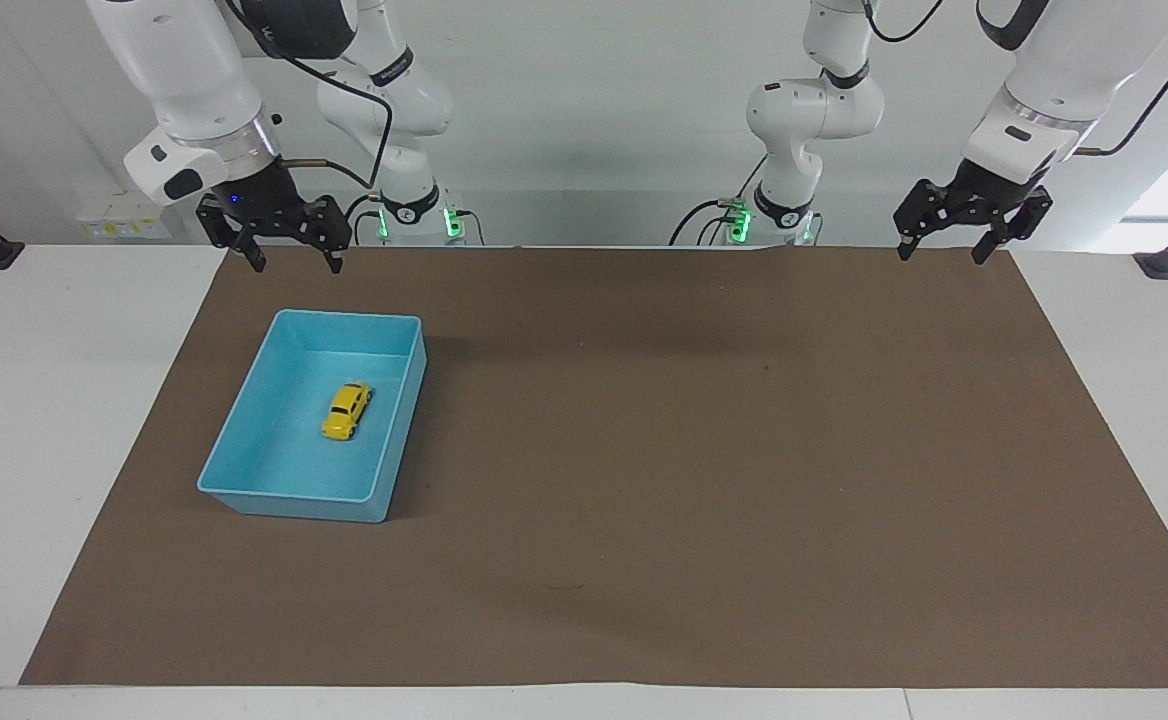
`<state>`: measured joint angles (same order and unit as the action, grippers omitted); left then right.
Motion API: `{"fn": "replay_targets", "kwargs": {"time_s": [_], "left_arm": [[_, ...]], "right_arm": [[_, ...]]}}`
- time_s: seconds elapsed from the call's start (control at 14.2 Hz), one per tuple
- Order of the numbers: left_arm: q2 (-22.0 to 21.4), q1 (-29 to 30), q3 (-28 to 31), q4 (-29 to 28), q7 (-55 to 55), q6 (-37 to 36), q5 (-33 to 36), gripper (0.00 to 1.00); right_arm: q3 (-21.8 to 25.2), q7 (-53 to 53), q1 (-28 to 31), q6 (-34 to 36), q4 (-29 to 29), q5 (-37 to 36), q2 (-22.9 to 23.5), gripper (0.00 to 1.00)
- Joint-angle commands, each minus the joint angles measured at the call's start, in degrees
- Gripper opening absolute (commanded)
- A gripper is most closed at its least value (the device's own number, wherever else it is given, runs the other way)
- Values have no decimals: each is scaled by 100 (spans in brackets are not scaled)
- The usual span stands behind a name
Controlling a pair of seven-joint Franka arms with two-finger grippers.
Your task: Wind up and store yellow beetle car
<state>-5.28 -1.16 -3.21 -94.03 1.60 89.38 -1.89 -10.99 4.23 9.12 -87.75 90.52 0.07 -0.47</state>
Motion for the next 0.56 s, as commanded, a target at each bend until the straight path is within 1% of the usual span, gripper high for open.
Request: {"fn": "replay_targets", "kwargs": {"time_s": [0.0, 0.49], "left_arm": [[-44, -7, 13, -1, -28, -62, -49, 100], [-44, -7, 13, -1, -20, -70, -49, 100]], "right_arm": [[-44, 60, 46, 38, -61, 46, 12, 100], [-44, 69, 46, 30, -34, 89, 3, 100]]}}
